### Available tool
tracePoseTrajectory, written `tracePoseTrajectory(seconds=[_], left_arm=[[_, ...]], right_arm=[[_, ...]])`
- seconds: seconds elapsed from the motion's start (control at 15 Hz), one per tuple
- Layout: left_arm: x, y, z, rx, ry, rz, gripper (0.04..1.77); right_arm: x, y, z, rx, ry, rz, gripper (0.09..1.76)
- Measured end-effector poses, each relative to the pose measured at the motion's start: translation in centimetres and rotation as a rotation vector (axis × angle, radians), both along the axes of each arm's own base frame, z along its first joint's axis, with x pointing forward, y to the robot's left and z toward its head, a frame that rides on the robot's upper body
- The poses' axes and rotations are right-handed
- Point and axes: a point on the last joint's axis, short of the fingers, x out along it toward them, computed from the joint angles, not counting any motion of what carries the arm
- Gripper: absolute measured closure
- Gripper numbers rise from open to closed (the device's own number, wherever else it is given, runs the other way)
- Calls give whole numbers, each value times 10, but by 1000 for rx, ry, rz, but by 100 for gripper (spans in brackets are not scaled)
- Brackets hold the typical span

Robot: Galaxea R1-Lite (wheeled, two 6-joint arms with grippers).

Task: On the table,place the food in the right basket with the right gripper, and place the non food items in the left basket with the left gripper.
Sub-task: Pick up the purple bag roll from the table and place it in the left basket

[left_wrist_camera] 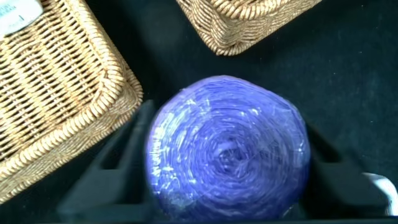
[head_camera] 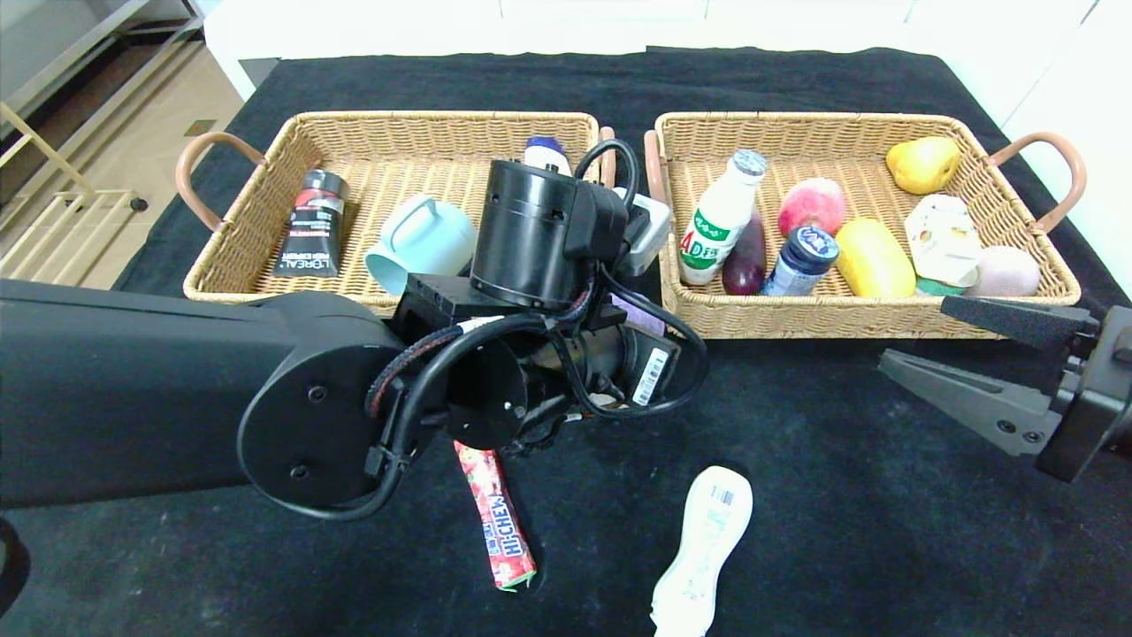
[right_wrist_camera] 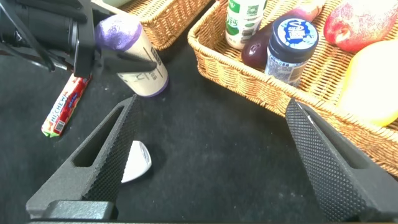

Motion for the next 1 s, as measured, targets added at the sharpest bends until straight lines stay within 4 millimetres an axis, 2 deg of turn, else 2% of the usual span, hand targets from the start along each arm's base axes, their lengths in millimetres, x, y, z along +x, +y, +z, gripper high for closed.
tracePoseTrajectory(seconds=[0.13,0.27,1.0], left_arm=[[0,0,-1,3,2,0,77],[0,0,-2,5,3,-1,83],[1,-1,-6,13,12,-1,86]], right_arm=[[0,0,0,1,1,2,14],[0,0,0,0,2,2,14],[1,1,-3,-4,12,6,14]])
